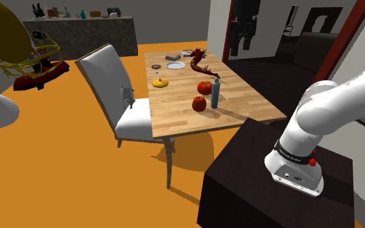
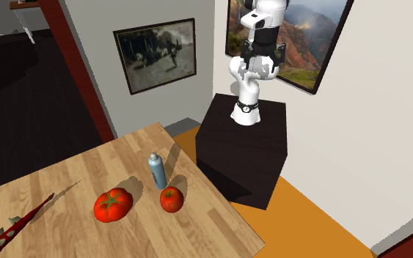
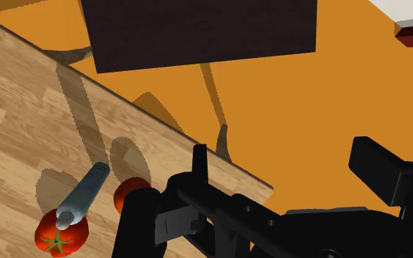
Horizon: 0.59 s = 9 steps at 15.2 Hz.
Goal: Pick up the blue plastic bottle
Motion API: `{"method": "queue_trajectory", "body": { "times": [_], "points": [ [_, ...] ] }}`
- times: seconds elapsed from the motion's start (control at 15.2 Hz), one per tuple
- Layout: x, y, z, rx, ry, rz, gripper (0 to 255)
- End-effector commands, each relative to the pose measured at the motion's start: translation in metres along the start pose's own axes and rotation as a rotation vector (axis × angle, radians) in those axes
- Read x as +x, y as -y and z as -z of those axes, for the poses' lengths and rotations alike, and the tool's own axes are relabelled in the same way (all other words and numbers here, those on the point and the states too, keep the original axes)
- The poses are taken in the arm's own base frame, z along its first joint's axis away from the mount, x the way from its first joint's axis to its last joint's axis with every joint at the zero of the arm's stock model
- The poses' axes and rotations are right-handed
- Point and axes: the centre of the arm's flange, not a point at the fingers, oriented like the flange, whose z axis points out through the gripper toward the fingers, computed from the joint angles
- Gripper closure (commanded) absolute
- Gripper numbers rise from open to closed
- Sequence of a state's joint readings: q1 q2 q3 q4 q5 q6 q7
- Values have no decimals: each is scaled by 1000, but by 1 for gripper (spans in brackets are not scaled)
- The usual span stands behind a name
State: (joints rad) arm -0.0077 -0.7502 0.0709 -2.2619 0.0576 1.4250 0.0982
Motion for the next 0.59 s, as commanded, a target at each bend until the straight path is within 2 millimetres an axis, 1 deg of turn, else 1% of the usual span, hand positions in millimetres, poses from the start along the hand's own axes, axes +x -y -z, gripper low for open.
{"method": "queue_trajectory", "body": {
  "times": [0.0,0.53],
  "points": [
    [0,0,0,0,0,0,0],
    [29,-89,-55,35,-41,92,0]
  ]
}}
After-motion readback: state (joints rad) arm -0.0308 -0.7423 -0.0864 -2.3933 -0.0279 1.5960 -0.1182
